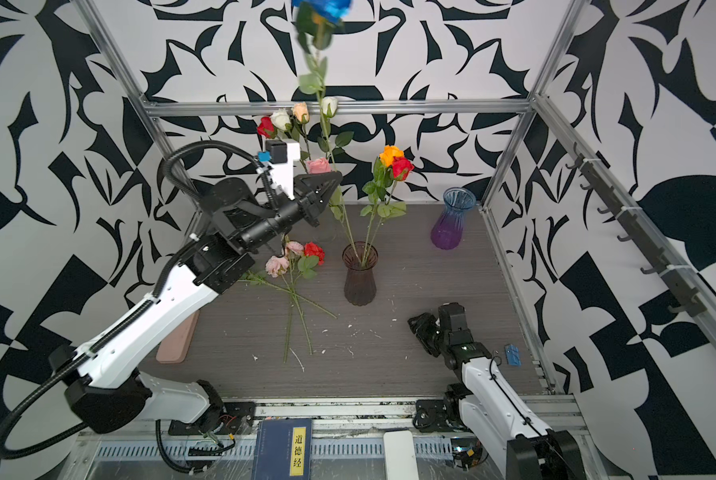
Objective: Arrange the flowers into the vase
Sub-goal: 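Carry the blue rose over the dark purple vase and lower it in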
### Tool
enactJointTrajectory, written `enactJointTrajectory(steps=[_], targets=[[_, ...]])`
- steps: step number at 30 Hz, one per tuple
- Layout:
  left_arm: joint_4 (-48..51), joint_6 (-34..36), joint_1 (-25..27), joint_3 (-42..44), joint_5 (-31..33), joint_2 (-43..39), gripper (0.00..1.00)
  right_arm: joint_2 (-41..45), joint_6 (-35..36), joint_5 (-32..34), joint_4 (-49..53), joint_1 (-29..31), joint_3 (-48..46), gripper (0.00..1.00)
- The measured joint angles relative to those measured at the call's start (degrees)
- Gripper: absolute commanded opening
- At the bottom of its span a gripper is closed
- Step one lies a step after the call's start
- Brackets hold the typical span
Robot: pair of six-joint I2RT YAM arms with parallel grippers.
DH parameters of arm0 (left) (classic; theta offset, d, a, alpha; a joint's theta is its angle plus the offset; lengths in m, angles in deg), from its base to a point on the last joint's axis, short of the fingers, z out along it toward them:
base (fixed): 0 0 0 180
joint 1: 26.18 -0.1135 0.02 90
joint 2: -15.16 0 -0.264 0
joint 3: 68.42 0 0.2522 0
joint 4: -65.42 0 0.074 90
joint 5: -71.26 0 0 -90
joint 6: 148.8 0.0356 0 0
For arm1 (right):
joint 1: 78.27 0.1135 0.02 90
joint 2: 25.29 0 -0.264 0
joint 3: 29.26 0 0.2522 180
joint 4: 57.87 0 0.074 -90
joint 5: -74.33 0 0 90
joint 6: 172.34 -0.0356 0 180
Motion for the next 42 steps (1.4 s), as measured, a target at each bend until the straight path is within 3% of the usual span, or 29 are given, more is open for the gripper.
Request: enactJointTrajectory(steps=[8,33,42], targets=[[1.18,2.19,-0.02,1.9,6.21,4.24,0.0,-0.09,0.02,-0.02,0.0,0.0,0.0,0.53],[-2.16,-3.26,0.72,9.2,7.98,8.72,0.0,-1.99,0.02,-0.04,-0.5,0.0,0.0,0.53],[-0.48,-5.38,0.96,11.04,11.61,9.44,0.0,-2.34,0.02,-0.17,-0.92,0.0,0.0,0.53]])
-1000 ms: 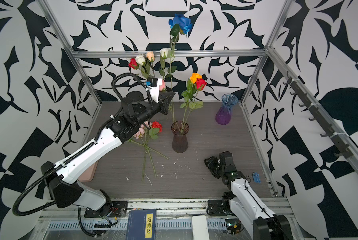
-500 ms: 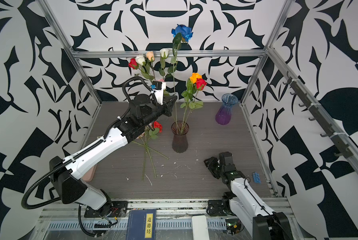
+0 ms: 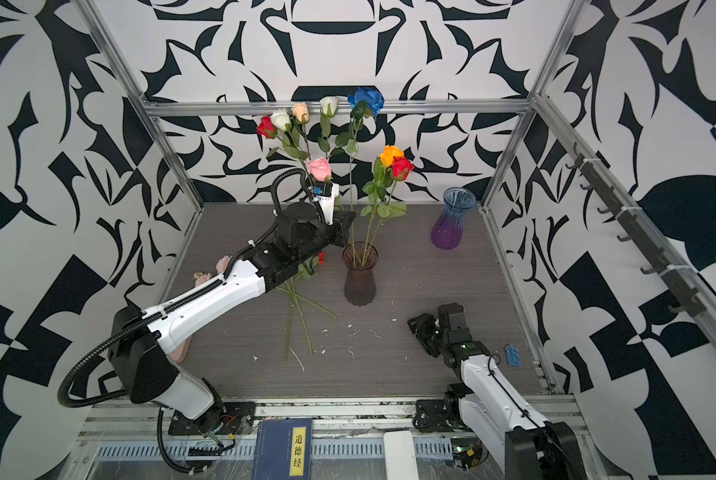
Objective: Arrange the flowers into the vase
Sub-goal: 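Carry the blue rose over the dark purple vase and lower it in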
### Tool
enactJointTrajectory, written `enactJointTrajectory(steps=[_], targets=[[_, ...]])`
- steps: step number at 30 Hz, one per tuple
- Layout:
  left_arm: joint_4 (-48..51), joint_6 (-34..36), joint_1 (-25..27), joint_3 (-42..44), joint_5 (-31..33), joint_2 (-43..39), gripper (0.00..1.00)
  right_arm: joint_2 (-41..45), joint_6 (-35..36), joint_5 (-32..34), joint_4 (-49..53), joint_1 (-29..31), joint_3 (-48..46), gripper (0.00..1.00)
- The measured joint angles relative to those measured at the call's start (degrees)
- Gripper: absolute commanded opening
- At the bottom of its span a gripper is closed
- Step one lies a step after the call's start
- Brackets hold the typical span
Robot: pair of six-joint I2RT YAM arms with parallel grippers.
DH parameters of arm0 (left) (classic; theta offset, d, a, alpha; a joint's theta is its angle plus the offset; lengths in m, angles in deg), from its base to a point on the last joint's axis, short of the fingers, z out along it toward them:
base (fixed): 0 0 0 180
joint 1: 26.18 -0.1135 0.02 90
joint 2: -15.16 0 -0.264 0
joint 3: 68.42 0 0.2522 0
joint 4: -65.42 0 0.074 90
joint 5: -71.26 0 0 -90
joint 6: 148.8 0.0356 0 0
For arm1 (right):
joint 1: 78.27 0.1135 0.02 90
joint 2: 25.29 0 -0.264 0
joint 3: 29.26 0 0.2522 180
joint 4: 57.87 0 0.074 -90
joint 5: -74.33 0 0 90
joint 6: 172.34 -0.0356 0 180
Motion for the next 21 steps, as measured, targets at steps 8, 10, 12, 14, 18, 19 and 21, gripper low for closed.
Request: enactJointTrajectory(steps=[8,10,12,14,18,19,21], targets=[[2.58,-1.36,0.0,0.0,0.66,1.95,0.06,0.0,0.0,-0.02,-0.02,0.0,0.0,0.53],[2.69,-1.57,0.0,0.0,0.72,2.03,0.13,0.0,0.0,-0.02,-0.02,0.0,0.0,0.53],[2.69,-1.7,0.0,0.0,0.9,2.03,0.2,0.02,0.0,-0.02,0.0,0.0,0.0,0.53],[2.67,-1.99,0.0,0.04,1.09,2.03,0.26,0.02,0.0,-0.02,0.0,0.0,0.0,0.53],[2.62,-2.03,0.0,1.22,1.51,1.79,0.35,0.02,0.0,-0.02,-0.02,0.0,0.0,0.53],[2.56,-2.14,0.0,1.57,1.57,1.77,0.35,0.02,0.0,-0.02,0.0,0.0,0.0,0.53],[2.67,-2.16,0.0,2.08,1.68,1.68,0.35,0.02,0.0,-0.02,0.0,0.0,0.0,0.53]])
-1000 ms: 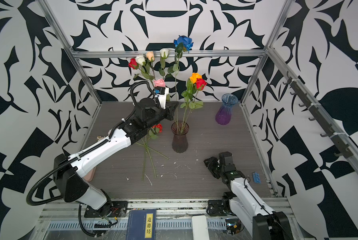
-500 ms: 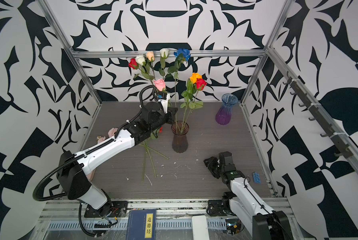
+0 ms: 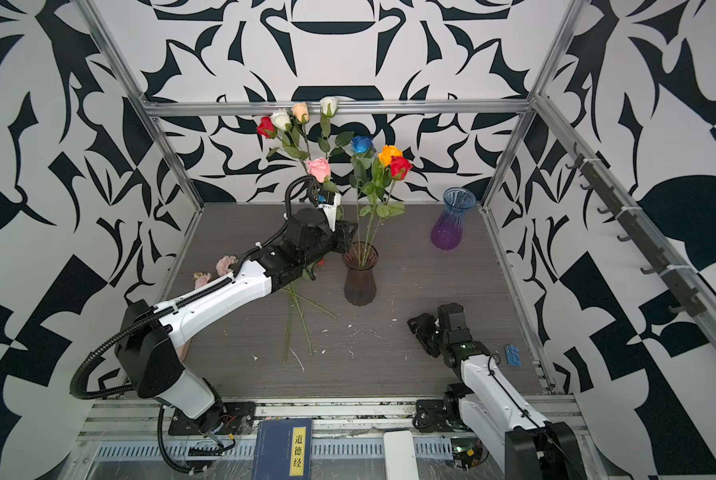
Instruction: Arrange the flowers into the vase
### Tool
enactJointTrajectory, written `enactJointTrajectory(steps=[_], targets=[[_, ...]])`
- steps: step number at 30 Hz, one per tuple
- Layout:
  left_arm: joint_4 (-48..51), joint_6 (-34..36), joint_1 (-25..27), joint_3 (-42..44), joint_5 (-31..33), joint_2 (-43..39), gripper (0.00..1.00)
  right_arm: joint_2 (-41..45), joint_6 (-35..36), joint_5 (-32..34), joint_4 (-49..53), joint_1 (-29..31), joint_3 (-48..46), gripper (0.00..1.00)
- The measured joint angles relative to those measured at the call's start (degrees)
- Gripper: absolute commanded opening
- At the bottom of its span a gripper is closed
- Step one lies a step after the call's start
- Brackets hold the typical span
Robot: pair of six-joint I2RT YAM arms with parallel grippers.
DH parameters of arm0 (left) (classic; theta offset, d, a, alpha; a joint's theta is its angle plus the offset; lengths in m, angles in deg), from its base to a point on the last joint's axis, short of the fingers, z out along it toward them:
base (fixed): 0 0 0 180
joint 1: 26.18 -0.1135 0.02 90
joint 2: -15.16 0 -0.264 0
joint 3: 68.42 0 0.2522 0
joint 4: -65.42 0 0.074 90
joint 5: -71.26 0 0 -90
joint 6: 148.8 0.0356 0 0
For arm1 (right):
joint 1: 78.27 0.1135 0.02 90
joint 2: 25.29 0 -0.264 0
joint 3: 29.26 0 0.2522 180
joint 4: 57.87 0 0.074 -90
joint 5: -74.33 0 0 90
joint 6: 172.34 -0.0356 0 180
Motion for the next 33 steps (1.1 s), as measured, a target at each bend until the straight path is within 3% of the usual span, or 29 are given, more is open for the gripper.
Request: enactJointTrajectory(steps=[10,15,23,27,33], targets=[[-0.09,-0.85,0.0,2.05,-0.46,-5.95,0.34,0.52,0.0,0.04,0.48,0.0,0.0,0.53],[0.13,-1.07,0.0,6.32,-1.14,-14.01,0.34,0.98,0.02,0.22,0.76,0.0,0.0,0.53],[4.79,-1.03,-0.31,13.75,0.28,-25.07,0.25,1.14,0.02,0.22,0.9,0.0,0.0,0.53],[9.4,-2.16,-2.12,13.75,-0.17,-24.5,0.18,1.14,0.0,0.2,0.92,0.0,0.0,0.53],[13.2,-3.98,-6.45,12.22,-3.17,-17.05,0.21,1.16,0.04,0.17,1.64,0.0,0.0,0.53]])
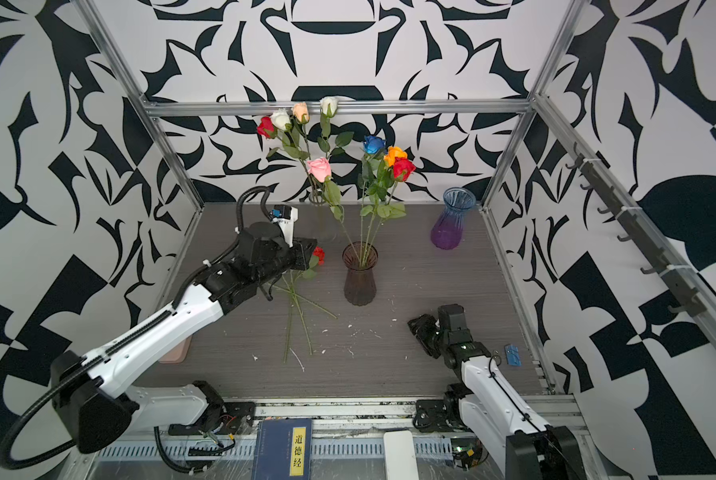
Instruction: Arrange the flowers into the vase
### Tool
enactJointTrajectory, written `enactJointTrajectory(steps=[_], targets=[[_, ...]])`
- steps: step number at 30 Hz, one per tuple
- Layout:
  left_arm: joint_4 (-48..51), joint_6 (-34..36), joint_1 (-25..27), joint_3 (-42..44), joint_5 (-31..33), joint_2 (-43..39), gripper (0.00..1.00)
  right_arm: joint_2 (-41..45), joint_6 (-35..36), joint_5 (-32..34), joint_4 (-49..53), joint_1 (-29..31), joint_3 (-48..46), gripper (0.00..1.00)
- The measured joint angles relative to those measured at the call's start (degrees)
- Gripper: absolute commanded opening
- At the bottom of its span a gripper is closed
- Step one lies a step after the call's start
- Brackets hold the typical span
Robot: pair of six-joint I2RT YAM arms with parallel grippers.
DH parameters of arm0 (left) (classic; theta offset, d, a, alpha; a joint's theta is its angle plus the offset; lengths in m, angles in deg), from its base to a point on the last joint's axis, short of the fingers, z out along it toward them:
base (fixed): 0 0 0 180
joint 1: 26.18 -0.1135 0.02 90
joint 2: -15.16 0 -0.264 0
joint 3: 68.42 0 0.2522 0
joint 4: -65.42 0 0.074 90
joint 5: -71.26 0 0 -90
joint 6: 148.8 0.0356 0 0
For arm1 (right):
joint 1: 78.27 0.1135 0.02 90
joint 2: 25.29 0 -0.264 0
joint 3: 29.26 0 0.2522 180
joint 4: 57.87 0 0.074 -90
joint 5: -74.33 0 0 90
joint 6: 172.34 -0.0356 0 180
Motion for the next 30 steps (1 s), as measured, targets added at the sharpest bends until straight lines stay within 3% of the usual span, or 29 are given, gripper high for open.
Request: enactJointTrajectory(steps=[15,30], targets=[[-0.59,-1.6,-1.07,-18.1,-8.02,22.01,0.21,1.86,-0.33,0.04,0.17,0.0,0.0,0.53],[-1.01,-3.21,-1.4,-22.38,-10.82,25.62,0.19,2.38,-1.01,0.04,0.68,0.0,0.0,0.53]])
